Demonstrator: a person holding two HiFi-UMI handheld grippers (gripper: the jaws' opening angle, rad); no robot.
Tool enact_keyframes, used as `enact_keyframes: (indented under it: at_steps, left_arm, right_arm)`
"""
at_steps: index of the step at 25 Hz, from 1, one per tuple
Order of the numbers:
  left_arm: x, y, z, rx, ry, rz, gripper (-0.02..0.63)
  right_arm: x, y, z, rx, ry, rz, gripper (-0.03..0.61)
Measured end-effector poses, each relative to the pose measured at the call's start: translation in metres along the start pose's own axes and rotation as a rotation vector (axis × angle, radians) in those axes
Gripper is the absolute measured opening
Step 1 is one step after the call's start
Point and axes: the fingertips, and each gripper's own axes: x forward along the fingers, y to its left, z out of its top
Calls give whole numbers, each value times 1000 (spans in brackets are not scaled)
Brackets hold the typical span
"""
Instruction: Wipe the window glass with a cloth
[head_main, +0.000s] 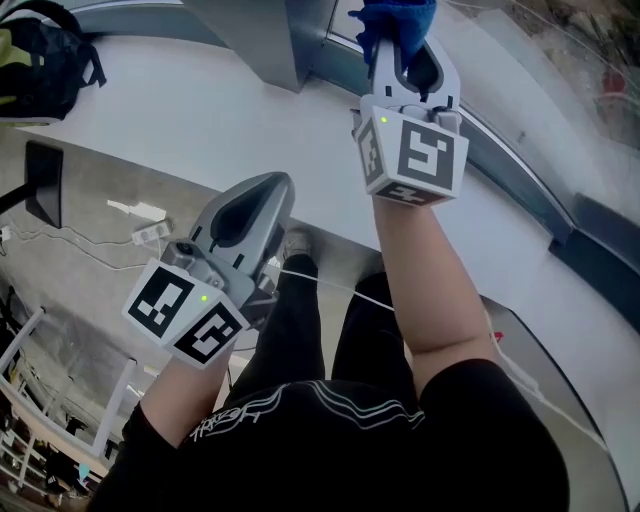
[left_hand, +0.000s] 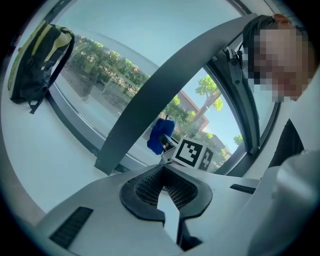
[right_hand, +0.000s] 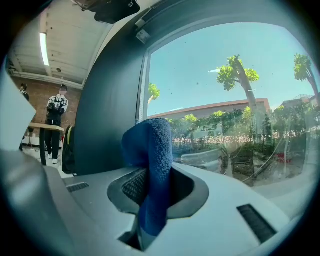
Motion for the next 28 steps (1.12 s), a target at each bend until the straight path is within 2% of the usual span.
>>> enact_keyframes:
  at_steps: [15, 28]
  left_arm:
    - [35, -53, -24, 31, 47, -55, 6]
    - [74, -124, -69, 67, 111, -106, 6]
  right_arm:
    - [-45, -66, -3, 12, 0, -83, 64]
    - [-115, -163, -17, 31, 3, -192, 64]
